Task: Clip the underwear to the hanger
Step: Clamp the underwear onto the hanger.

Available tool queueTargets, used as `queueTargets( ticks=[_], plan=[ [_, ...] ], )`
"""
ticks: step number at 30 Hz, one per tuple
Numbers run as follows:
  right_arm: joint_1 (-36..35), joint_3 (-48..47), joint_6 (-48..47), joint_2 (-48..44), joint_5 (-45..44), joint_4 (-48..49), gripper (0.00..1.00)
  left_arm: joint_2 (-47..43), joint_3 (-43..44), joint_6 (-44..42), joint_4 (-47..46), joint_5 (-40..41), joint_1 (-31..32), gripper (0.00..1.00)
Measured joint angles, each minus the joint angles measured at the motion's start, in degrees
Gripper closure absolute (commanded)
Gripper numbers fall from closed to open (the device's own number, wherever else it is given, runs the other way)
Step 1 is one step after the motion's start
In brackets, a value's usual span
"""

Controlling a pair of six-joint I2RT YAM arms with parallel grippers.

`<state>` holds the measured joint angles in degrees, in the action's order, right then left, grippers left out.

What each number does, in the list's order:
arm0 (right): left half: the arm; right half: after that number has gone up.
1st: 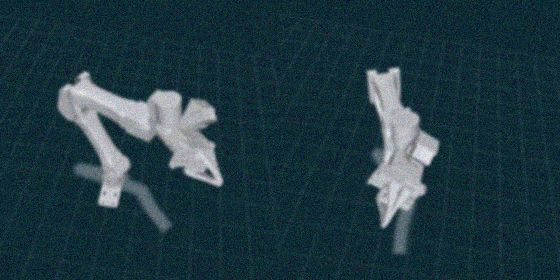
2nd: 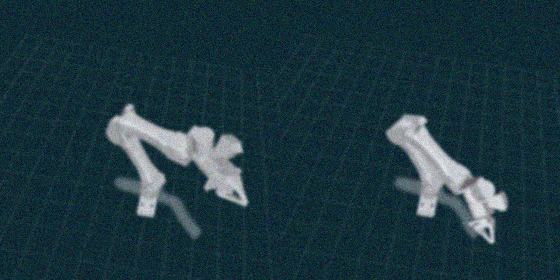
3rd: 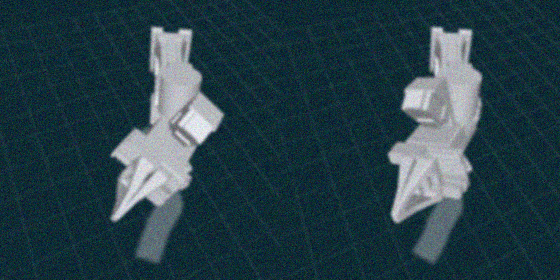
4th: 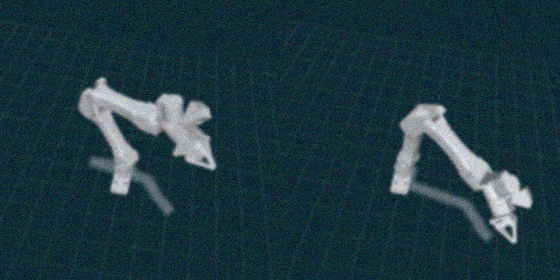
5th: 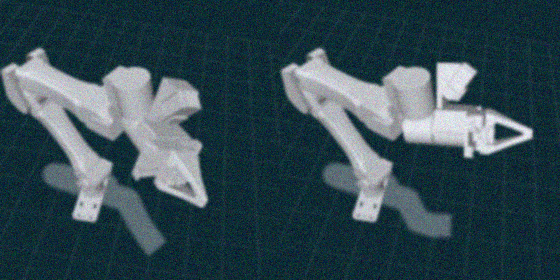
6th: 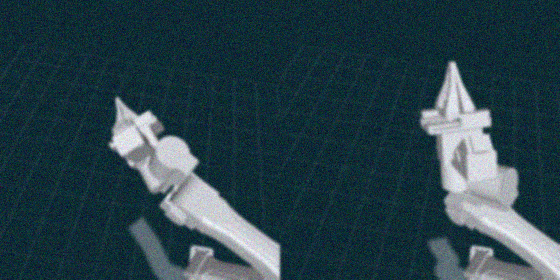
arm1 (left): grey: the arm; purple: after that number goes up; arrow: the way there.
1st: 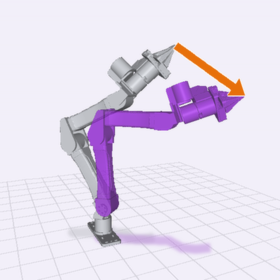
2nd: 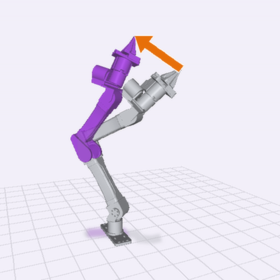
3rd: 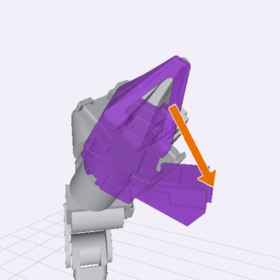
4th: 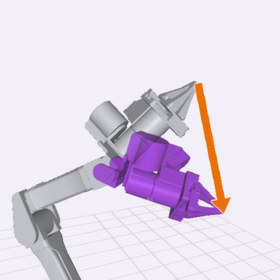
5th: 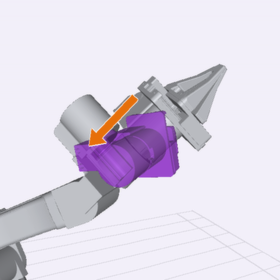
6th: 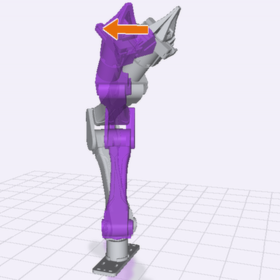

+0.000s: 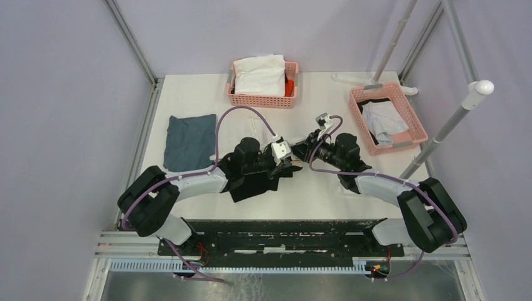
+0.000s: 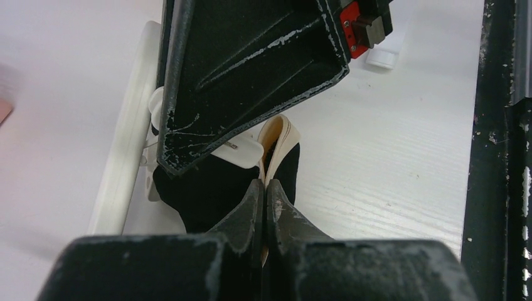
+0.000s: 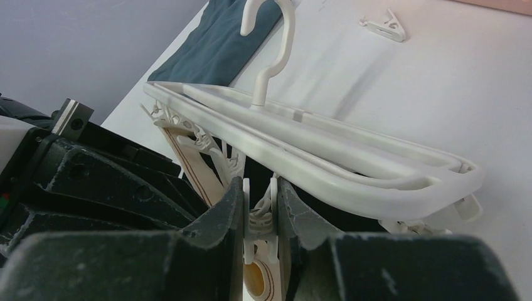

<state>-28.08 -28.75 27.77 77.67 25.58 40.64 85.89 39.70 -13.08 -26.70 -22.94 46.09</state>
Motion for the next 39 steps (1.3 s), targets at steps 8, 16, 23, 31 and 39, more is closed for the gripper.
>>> queueTargets(
  ticks=[8, 16, 23, 31, 39],
  plan=[
    [-0.04, 0.04, -0.17, -0.92, 0.42, -0.9, 1.0, 0.0, 0.52, 0.0, 0.04, 0.22, 0.0, 0.97],
    [-0.04, 0.13, -0.37, -1.01, 0.55, -1.01, 1.0, 0.0, 1.07, 0.0, 0.94, 0.42, 0.0, 0.97],
    [-0.04, 0.15, -0.59, -1.27, 0.9, -1.27, 1.0, 0.2, 1.53, 0.0, 1.77, 0.57, 0.0, 0.97],
    [-0.15, 0.17, -0.57, -1.79, 1.42, -1.68, 1.0, 1.7, 1.9, 0.0, 2.71, 0.59, 0.0, 0.97],
    [-0.33, 0.5, -0.61, -1.88, 1.6, -1.7, 1.0, 1.73, 1.97, 0.0, 2.82, 0.66, 0.0, 0.97]
  ],
)
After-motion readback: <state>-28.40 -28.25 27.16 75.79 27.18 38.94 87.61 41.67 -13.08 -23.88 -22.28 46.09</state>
